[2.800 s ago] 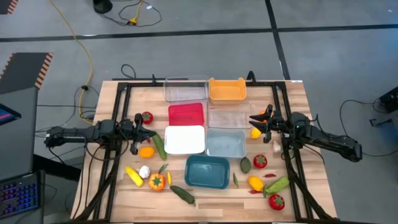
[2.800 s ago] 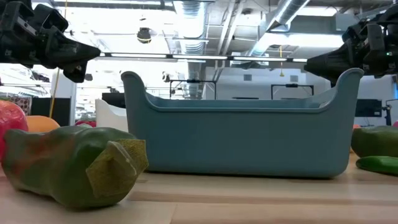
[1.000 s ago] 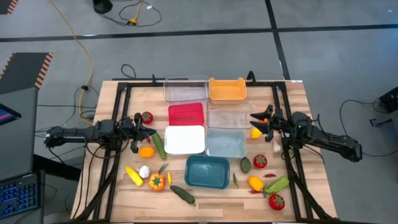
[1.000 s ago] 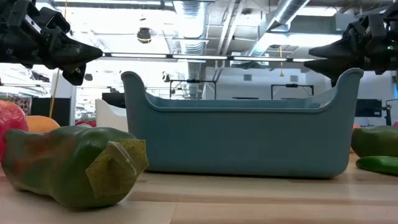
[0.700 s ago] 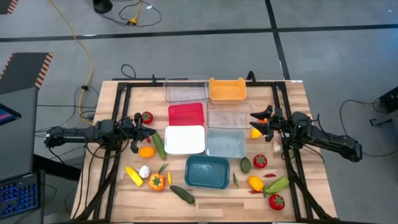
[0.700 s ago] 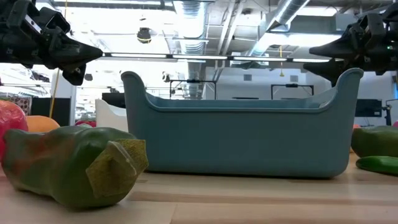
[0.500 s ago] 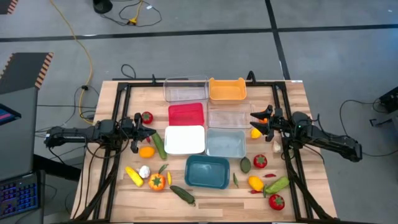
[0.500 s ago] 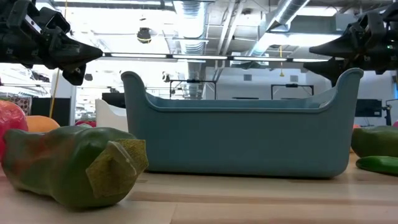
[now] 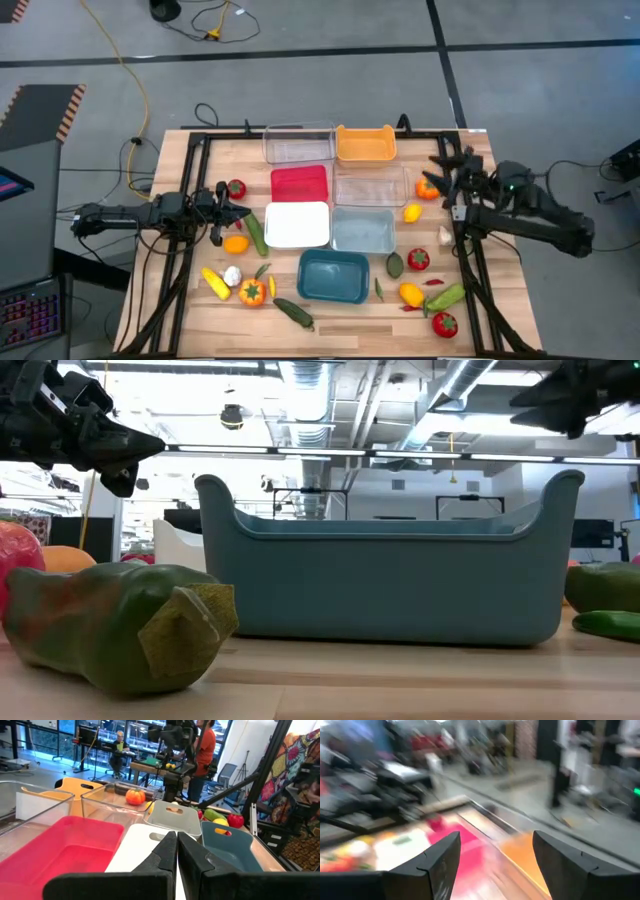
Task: Sort produce into baskets
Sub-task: Put the right orange tomato into the top transparent bin
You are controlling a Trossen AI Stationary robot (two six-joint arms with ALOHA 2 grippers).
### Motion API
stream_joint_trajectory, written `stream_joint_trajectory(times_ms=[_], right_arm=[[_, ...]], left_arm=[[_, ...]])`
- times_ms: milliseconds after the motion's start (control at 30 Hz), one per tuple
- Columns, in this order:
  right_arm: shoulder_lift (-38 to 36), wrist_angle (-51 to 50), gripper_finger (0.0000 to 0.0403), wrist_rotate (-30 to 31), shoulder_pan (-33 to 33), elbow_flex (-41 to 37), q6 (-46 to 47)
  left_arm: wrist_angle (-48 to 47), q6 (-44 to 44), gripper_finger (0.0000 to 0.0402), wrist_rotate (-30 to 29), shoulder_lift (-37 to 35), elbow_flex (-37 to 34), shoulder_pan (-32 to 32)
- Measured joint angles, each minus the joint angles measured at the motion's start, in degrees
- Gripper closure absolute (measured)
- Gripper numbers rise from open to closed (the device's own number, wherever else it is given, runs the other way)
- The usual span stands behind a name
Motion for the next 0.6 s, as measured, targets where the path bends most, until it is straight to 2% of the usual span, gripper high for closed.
stream_joint_trajectory(times_ms=[100,233,433,600], right_arm=[[6.5,-11.1,0.0126,5.4,-0.1,7.5,0.4],[16.2,-24.8,0.0126,10.1,-1.8,16.7,7.0],[28.8,-41.0,0.0126,7.8,-5.9,26.7,7.7],[37.9,-53.1,0.0126,6.1,-10.1,31.2,7.2]], left_arm=[[0.0,0.0,0.0401,0.0,0.0,0.0,0.0],[0.0,0.0,0.0401,0.0,0.0,0.0,0.0],[0.0,0.0,0.0401,0.0,0.0,0.0,0.0],[0.0,0.0,0.0401,0.0,0.0,0.0,0.0]])
